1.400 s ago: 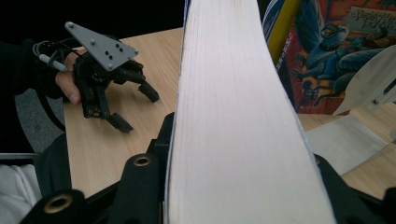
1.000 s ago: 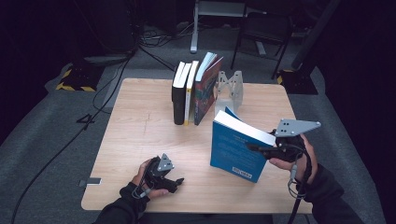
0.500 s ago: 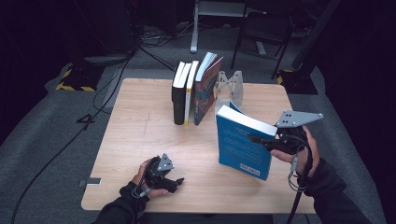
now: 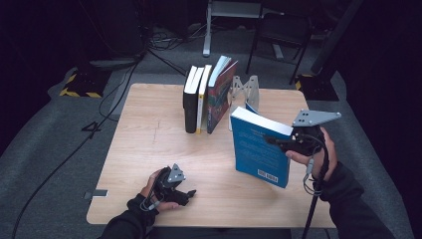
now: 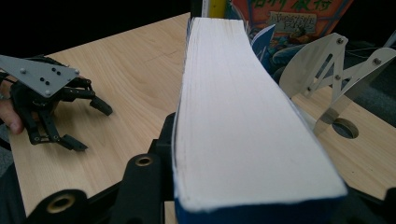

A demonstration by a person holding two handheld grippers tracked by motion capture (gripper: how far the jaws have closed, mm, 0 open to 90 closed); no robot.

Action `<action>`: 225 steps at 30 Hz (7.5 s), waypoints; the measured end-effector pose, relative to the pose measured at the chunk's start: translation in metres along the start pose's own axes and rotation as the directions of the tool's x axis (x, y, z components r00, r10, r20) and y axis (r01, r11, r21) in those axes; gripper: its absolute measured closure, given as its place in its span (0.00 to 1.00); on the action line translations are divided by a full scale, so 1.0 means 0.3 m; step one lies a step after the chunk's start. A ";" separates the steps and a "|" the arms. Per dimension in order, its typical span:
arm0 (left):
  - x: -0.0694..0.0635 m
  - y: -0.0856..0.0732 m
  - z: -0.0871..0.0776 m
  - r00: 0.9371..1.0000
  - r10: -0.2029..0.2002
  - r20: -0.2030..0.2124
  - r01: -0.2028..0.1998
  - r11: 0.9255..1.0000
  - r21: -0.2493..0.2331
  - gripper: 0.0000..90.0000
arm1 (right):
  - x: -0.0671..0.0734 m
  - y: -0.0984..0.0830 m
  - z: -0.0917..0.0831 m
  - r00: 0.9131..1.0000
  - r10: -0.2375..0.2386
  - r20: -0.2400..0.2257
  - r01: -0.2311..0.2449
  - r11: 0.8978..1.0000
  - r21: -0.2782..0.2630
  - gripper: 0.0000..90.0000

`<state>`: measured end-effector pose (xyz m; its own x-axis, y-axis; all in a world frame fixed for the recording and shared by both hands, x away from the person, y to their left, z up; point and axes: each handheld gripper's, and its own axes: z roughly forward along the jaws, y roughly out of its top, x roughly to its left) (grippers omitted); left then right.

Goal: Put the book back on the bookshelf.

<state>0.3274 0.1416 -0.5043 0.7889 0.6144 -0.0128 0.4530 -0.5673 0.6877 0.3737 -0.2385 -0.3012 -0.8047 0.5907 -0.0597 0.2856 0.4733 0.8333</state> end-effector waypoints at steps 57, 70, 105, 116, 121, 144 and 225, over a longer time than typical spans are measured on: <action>0.002 0.001 0.002 1.000 0.001 0.008 -0.001 1.000 0.000 0.17 | -0.269 0.271 0.242 0.963 0.135 0.234 -0.125 0.991 -0.057 0.67; 0.003 0.001 0.002 1.000 0.002 0.009 -0.002 1.000 0.000 0.17 | -0.365 0.278 0.353 0.938 0.214 0.271 -0.196 0.976 -0.092 0.67; 0.008 0.007 0.007 1.000 0.009 0.015 -0.009 1.000 0.000 0.16 | -0.264 0.049 0.278 0.913 0.277 0.299 -0.233 0.957 -0.174 0.65; 0.007 0.006 0.006 1.000 0.010 0.014 -0.010 1.000 -0.001 0.17 | -0.206 -0.005 0.258 0.892 0.274 0.360 -0.204 0.953 -0.223 0.64; 0.007 0.006 0.007 1.000 0.010 0.014 -0.010 1.000 -0.001 0.17 | -0.189 -0.033 0.243 0.894 0.252 0.372 -0.177 0.959 -0.223 0.63; 0.007 0.006 0.007 1.000 0.009 0.014 -0.009 1.000 -0.001 0.17 | -0.176 -0.326 0.387 0.904 0.318 0.287 -0.273 0.944 -0.185 0.53; 0.006 0.008 0.009 1.000 0.018 0.022 -0.018 1.000 -0.002 0.17 | -0.156 -0.292 0.484 0.884 0.255 0.392 -0.173 0.957 -0.233 0.56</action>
<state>0.3310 0.1398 -0.5045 0.8057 0.5921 -0.0160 0.4377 -0.5771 0.6895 0.4618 -0.2127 -0.4512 -0.4346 0.8989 -0.0552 0.2910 0.1982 0.9360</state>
